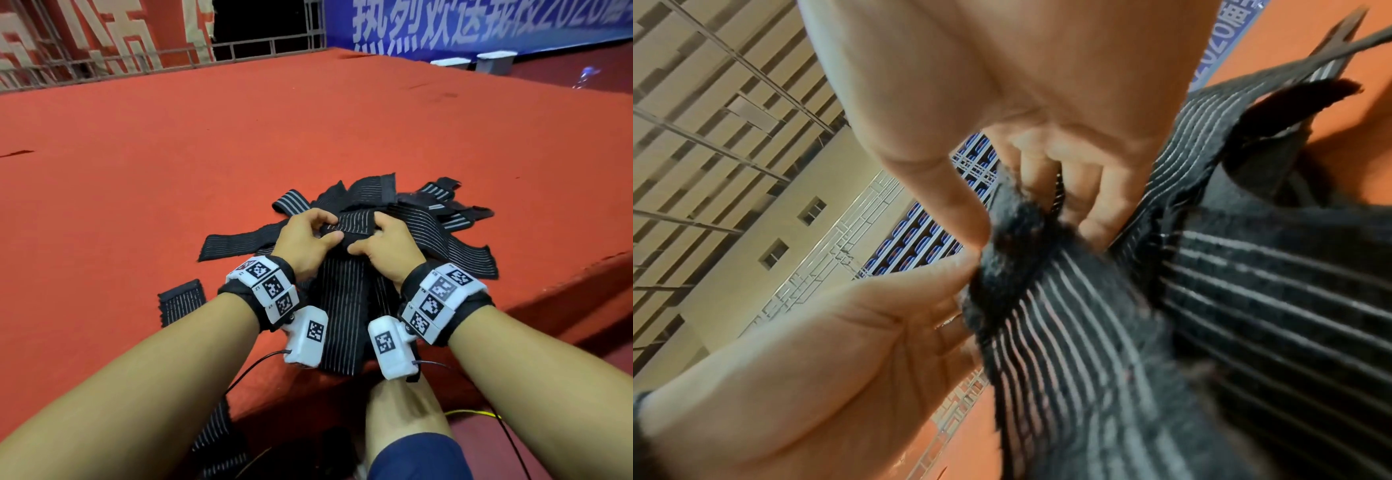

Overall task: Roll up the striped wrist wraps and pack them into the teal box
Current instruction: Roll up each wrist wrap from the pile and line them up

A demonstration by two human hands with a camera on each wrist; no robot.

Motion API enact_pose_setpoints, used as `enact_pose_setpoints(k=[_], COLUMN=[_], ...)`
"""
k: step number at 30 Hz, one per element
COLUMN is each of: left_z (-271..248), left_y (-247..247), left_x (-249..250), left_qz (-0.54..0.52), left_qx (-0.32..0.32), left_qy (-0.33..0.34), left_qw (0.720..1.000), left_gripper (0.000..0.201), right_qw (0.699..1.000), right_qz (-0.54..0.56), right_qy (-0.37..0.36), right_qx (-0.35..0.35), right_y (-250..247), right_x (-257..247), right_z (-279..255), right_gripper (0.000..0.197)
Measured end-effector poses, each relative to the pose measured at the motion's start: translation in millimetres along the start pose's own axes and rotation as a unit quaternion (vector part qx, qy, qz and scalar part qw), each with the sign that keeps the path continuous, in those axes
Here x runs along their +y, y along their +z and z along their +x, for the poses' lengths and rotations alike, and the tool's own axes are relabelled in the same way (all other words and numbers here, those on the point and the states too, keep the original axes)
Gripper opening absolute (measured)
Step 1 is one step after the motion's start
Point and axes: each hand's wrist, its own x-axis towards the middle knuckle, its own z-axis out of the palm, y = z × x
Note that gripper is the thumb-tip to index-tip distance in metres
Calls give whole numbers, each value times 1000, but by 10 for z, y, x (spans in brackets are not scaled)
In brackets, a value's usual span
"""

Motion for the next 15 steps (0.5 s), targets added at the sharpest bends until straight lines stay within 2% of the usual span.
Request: enact_pose_setpoints(k=[3, 6, 9, 11, 13, 15], left_z=[-31, -82, -131, -140, -152, -157], left_y=[-21, -42, -48, -44, -53, -61], left_x=[64, 173, 247, 254, 264, 270], left_qz=[-6, 11, 42, 50, 46, 45], left_qx=[-36, -78, -110, -114, -118, -120], left_qy=[2, 10, 16, 10, 3, -5], left_qw=[999, 997, 993, 992, 992, 992], left_gripper=[31, 43, 39, 35, 29, 25], right_qw=[998, 994, 995, 998, 997, 994], right_qz=[41, 60, 17, -7, -59, -102], right_qy=[29, 49, 26, -4, -26, -17], right_qx=[34, 72, 97, 67, 39, 28], right_y=[-59, -103, -150, -171, -169, -171], right_x=[-20, -47, -52, -46, -80, -71], right_z=[100, 202, 267, 286, 270, 291], right_gripper=[33, 72, 91, 90, 73, 56])
